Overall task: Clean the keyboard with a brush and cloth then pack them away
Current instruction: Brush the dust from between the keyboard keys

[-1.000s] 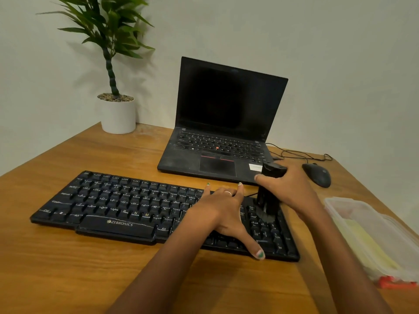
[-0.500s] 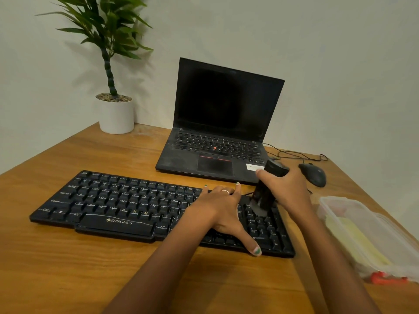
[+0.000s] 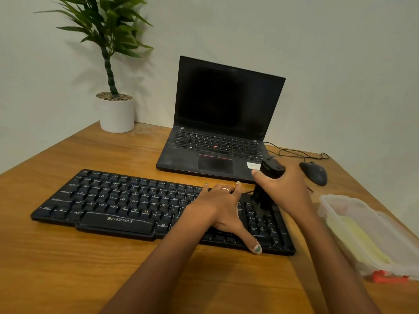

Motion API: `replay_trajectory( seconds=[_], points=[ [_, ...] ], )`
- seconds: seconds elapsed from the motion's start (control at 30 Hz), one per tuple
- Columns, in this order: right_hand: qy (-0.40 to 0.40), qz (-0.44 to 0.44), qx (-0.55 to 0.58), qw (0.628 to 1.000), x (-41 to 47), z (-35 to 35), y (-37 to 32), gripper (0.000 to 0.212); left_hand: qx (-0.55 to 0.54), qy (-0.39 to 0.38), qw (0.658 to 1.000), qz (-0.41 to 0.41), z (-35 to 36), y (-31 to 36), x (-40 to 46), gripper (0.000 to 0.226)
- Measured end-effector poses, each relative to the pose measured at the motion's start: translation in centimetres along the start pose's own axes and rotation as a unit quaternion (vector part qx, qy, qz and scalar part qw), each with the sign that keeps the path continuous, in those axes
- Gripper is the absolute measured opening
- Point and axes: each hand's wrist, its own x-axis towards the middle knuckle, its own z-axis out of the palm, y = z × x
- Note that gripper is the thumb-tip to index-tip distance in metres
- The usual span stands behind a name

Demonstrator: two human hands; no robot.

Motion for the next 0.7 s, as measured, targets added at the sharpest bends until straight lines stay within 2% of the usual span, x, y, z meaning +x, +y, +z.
replay_trajectory(
  seconds=[0.03,0.1,0.17,0.3,0.33,0.47,0.53,0.6,0.7],
  points=[
    [0.046,-0.013,0.005,0.999,-0.1,0.4,0.1,0.019,0.000,-0.001,1.000,-0.001,0.0,0.0,0.0,0.138],
    [0.076,-0.027,0.030,0.996,-0.1,0.6,0.3,0.019,0.003,-0.003,1.000,-0.002,0.0,0.0,0.0,0.137],
    [0.039,-0.009,0.032,0.999,0.0,0.0,0.3,0.023,0.006,-0.003,1.000,-0.002,0.0,-0.1,0.0,0.136],
    [-0.095,0.026,-0.022,0.995,-0.1,-1.3,0.2,0.029,0.010,0.001,1.000,0.001,0.0,-0.1,0.0,0.136],
    [-0.086,0.026,-0.021,0.996,-0.3,-1.3,0.1,0.030,0.011,0.000,1.000,0.001,0.1,-0.1,0.0,0.136],
    [0.086,0.000,0.001,0.996,-0.9,-0.3,-0.2,0.044,0.007,0.003,1.000,0.003,0.0,-0.1,0.0,0.134],
    [0.106,-0.014,-0.005,0.994,-1.1,0.0,-0.2,0.045,0.008,0.002,1.000,0.003,-0.1,0.0,0.0,0.133],
    [0.076,-0.037,-0.038,0.996,-1.2,-0.4,-0.2,0.034,0.006,0.003,1.000,0.005,0.0,-0.1,-0.1,0.133],
    [-0.033,-0.032,-0.088,0.995,-1.3,-2.0,-0.6,0.026,-0.002,0.004,1.000,0.004,0.0,-0.1,-0.2,0.132]
  ],
)
